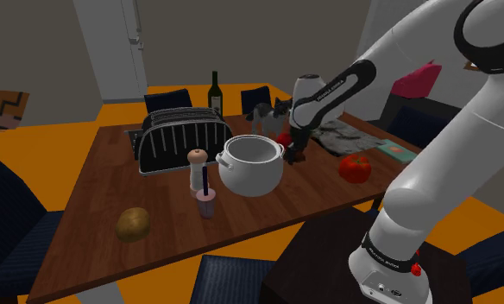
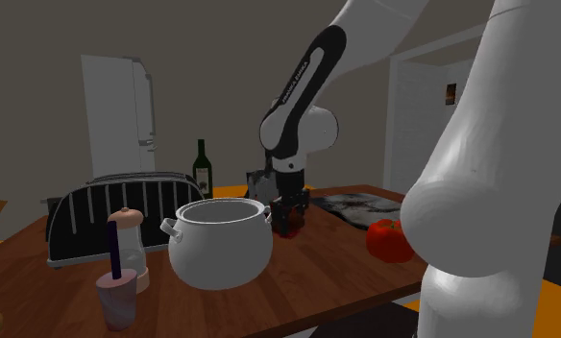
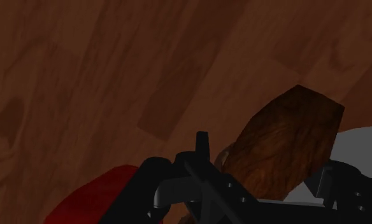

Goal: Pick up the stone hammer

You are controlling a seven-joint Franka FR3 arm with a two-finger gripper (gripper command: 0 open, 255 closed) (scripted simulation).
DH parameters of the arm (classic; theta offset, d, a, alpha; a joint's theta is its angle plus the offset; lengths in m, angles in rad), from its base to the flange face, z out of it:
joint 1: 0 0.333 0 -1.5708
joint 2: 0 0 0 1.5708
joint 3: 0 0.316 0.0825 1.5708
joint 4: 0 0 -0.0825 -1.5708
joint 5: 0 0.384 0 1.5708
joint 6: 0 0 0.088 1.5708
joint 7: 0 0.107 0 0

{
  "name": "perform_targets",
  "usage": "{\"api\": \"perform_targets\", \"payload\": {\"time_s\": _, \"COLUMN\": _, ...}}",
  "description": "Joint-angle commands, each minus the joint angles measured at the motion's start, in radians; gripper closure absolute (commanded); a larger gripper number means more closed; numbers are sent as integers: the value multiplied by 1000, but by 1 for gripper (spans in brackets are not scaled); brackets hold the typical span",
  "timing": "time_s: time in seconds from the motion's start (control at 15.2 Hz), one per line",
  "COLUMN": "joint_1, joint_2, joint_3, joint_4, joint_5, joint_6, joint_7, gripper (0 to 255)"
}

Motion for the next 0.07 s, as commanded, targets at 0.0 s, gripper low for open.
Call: {"api": "perform_targets", "payload": {"time_s": 0.0, "joint_1": -1, "joint_2": -12, "joint_3": 0, "joint_4": 0, "joint_5": 0, "joint_6": -12, "joint_7": -1, "gripper": 255}}
